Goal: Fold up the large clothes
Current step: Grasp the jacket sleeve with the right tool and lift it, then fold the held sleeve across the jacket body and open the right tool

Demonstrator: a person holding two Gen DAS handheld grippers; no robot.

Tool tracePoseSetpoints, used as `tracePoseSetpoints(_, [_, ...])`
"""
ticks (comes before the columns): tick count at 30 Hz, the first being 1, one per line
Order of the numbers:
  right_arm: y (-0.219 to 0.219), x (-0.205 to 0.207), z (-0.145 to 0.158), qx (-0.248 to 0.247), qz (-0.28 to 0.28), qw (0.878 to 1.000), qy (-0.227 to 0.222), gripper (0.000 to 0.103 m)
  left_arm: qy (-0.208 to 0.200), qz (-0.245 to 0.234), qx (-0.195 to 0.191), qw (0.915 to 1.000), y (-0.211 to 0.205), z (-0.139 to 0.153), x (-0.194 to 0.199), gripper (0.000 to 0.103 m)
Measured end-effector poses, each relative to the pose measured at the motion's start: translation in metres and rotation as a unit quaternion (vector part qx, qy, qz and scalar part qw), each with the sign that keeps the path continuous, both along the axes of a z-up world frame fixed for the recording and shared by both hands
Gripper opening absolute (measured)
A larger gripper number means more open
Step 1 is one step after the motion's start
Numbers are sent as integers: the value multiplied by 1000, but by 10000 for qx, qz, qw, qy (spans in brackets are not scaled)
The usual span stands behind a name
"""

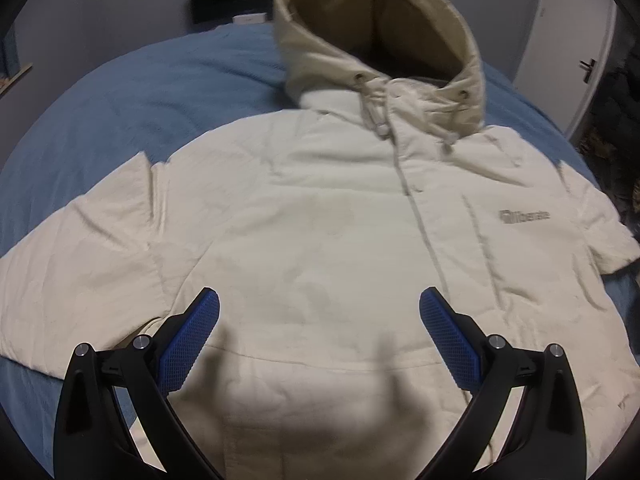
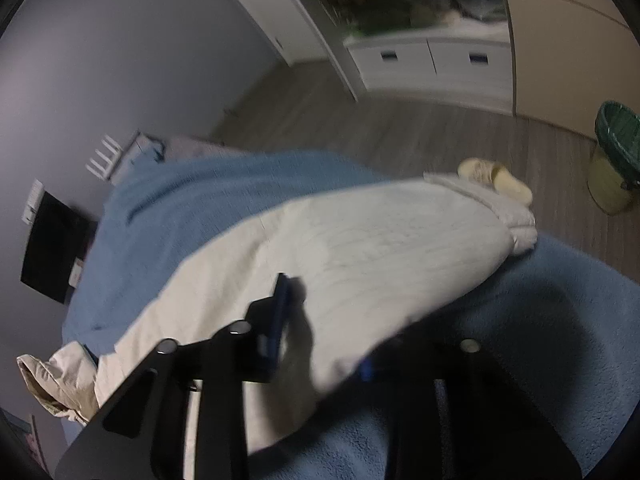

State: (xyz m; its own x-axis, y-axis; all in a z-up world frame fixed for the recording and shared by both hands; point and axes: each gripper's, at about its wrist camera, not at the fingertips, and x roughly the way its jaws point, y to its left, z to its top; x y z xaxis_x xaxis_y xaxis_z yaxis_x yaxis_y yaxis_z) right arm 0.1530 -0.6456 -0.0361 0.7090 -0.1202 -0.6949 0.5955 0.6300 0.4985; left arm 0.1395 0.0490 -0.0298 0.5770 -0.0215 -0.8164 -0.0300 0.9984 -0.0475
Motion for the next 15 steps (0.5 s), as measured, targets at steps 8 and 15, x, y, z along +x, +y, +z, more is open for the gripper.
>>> tracePoseSetpoints(8, [85,-10,104,-1438,926,9788,-1128,13,-64,88,-51,9999,5,3,-2,96])
tracePoseSetpoints(15, [220,-32,182,-2375,2455,9208,-1882,13,-136,106,-21,9998,6,7,-4,96])
